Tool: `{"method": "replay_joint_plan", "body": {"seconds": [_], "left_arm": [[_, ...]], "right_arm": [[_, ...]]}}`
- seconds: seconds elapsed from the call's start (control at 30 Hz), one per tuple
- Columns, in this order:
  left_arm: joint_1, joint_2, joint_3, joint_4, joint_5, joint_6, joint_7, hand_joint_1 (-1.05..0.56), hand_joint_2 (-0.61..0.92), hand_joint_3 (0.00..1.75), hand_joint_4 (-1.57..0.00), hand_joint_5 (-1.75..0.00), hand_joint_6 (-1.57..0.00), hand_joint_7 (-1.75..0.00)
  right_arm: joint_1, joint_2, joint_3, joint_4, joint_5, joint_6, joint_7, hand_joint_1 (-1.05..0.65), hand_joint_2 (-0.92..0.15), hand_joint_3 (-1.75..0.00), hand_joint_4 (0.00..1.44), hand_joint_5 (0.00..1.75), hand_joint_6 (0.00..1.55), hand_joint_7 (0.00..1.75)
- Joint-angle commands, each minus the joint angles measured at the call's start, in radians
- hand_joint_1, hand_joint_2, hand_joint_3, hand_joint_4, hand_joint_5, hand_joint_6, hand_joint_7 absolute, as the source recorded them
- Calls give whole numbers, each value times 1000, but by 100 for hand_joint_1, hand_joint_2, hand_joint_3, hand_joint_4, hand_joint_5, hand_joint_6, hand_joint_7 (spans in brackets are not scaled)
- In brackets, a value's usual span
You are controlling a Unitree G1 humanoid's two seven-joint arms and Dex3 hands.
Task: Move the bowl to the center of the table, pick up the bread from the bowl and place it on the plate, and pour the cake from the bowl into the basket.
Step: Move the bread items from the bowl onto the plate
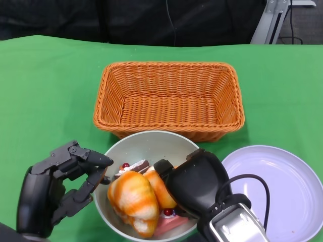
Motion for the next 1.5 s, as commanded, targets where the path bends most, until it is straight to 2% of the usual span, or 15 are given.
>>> {"method": "replay_joint_plan", "body": {"seconds": [0.03,0.13,0.2,0.3,0.5,0.7,0.9,1.1,1.27,1.37,1.43,1.5], "left_arm": [[7,8,0,-4,0,-4,12,-18,86,46,-75,-140,-83,-102],[7,8,-1,-2,-1,-9,11,-18,86,46,-75,-140,-83,-102],[3,10,0,6,0,-19,9,-17,86,46,-75,-140,-83,-101],[1,10,-1,9,-2,-17,8,-17,86,47,-75,-139,-83,-102],[3,9,-2,7,-6,-6,8,-18,85,46,-75,-140,-83,-102],[-3,10,1,21,2,-15,14,-19,85,46,-76,-141,-83,-103],[-8,17,3,32,-9,-9,3,-20,85,45,-75,-143,-82,-105],[-12,21,3,41,-23,-10,-6,-19,86,44,-74,-145,-82,-104],[-14,22,3,42,-24,-7,-4,-20,89,38,-74,-145,-83,-102],[-16,25,4,46,-12,-15,3,-20,90,36,-74,-145,-83,-102],[-17,24,6,49,-1,-20,12,-20,89,36,-74,-145,-83,-103],[-20,24,8,55,2,-25,13,-20,90,36,-74,-145,-83,-104]], "right_arm": [[-6,-10,-4,14,53,-12,-22,-64,-92,-11,91,16,68,7],[-10,-17,-8,11,93,-25,-61,-59,-92,-6,101,22,76,7],[-16,-24,-11,13,114,-37,-84,-53,-92,-11,108,32,84,6],[-18,-25,-22,17,164,-54,-129,-48,-92,-12,99,66,92,3],[-26,-31,-40,21,237,-73,-224,-47,-92,-3,93,86,102,2],[-33,-53,-58,16,295,-100,-276,-43,-91,0,88,94,104,2],[-34,-54,-82,-20,327,-90,-257,-39,-90,0,82,101,106,1],[-28,-65,-103,-73,363,-88,-220,-37,-92,-1,86,89,104,0],[-16,-77,-121,-119,392,-98,-205,-34,-91,0,90,92,108,2],[0,-92,-138,-165,420,-106,-190,-34,-92,-2,78,119,111,4],[15,-102,-149,-201,435,-115,-187,-35,-92,-2,74,130,113,5],[30,-112,-161,-234,446,-126,-181,-36,-92,-3,73,132,113,6]]}}
